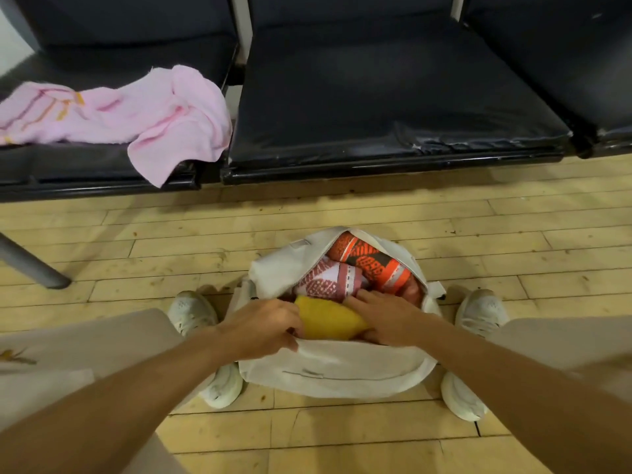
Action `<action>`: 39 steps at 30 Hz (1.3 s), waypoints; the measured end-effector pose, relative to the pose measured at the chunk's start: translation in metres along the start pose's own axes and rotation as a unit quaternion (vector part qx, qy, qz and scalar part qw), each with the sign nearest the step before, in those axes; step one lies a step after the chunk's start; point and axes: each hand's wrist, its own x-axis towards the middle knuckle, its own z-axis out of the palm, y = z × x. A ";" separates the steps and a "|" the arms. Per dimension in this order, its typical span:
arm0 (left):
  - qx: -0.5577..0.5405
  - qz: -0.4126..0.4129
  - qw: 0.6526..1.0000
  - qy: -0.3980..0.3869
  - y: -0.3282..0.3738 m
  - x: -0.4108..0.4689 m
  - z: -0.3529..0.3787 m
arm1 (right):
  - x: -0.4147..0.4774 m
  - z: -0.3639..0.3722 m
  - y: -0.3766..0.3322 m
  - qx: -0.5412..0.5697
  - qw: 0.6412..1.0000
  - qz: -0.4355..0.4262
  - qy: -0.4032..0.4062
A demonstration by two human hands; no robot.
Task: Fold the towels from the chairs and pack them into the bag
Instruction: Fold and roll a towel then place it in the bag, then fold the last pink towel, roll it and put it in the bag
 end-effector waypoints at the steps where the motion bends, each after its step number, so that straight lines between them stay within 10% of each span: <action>1: 0.000 0.005 1.000 0.003 0.001 0.002 0.001 | 0.000 0.000 0.000 -0.008 1.000 0.005 -0.014; 7: -0.088 -0.066 0.992 -0.056 -0.001 0.021 -0.015 | -0.004 -0.026 -0.003 0.109 0.988 0.044 -0.095; 22: -0.064 -0.103 0.977 0.177 -0.031 -0.029 -0.214 | 0.030 -0.238 -0.036 0.230 0.952 -0.004 0.200; 31: -0.129 -0.364 0.843 0.375 -0.129 -0.110 -0.212 | 0.150 -0.284 -0.130 0.271 0.923 -0.030 0.273; 39: -0.238 -0.374 0.812 0.380 -0.128 -0.116 -0.210 | 0.169 -0.285 -0.162 0.119 0.939 0.016 0.321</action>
